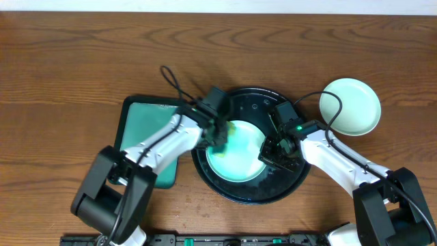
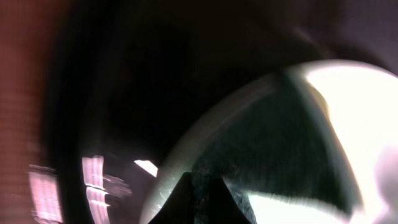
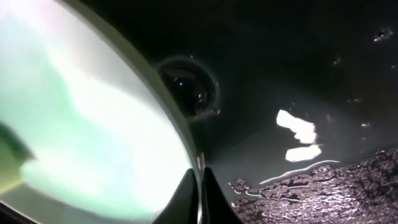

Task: Clean dirty plates on tray and stack at the side

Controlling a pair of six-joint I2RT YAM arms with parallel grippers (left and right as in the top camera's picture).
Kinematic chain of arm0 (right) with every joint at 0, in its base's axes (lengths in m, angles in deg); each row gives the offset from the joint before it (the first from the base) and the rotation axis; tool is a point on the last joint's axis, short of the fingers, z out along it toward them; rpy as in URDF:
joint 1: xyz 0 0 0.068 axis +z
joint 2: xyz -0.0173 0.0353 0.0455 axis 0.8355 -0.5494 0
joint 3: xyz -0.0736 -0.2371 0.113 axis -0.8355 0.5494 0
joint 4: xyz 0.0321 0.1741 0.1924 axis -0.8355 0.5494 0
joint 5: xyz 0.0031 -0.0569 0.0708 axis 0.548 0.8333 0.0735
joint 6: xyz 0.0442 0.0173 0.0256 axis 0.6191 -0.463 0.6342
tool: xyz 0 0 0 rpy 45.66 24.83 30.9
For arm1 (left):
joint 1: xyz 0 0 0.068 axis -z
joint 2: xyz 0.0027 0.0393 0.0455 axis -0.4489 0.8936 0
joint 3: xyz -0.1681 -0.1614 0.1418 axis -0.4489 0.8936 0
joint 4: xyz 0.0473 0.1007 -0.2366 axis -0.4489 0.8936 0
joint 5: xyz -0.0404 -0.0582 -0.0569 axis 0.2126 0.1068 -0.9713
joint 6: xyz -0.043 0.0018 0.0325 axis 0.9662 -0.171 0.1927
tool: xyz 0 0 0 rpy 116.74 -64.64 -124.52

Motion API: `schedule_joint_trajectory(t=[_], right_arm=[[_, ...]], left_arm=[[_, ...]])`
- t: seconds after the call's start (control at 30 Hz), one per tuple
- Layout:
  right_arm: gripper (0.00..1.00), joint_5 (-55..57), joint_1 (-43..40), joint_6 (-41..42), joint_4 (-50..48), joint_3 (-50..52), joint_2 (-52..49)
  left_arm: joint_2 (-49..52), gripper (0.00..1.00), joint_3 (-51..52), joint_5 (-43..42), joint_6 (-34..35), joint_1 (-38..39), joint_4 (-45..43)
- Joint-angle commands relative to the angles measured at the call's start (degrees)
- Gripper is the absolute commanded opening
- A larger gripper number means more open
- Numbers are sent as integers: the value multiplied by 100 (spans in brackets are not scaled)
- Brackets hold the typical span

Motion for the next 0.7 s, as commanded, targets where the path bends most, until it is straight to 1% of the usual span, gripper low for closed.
schedule_joint_trajectory(t=[0.0, 0.13, 0.2, 0.23, 0.3, 0.43, 0.47, 0.53, 0.67], right_arm=[[2, 101, 44, 63, 68, -105, -28], [2, 107, 44, 63, 72, -105, -28], [2, 127, 44, 63, 72, -105, -28], [2, 131, 44, 63, 70, -105, -28], [1, 151, 44, 63, 72, -105, -28], [2, 149, 44, 61, 94, -105, -28], [2, 146, 44, 59, 105, -105, -28], [2, 146, 44, 61, 136, -105, -28], [2, 142, 46, 61, 203, -105, -28]], left_arm=[[79, 7, 50, 1213, -232, -385, 114], [76, 7, 50, 1172, -251, -437, 356], [76, 6, 50, 946, -315, -354, 560], [76, 7, 50, 743, -376, -306, 638], [76, 7, 50, 28, -555, -179, 789], [76, 7, 50, -1934, -879, 160, 846], [76, 7, 50, -2253, -892, 267, 837], [76, 7, 50, -2568, -892, 474, 774], [76, 7, 50, -2597, -841, 826, 560]])
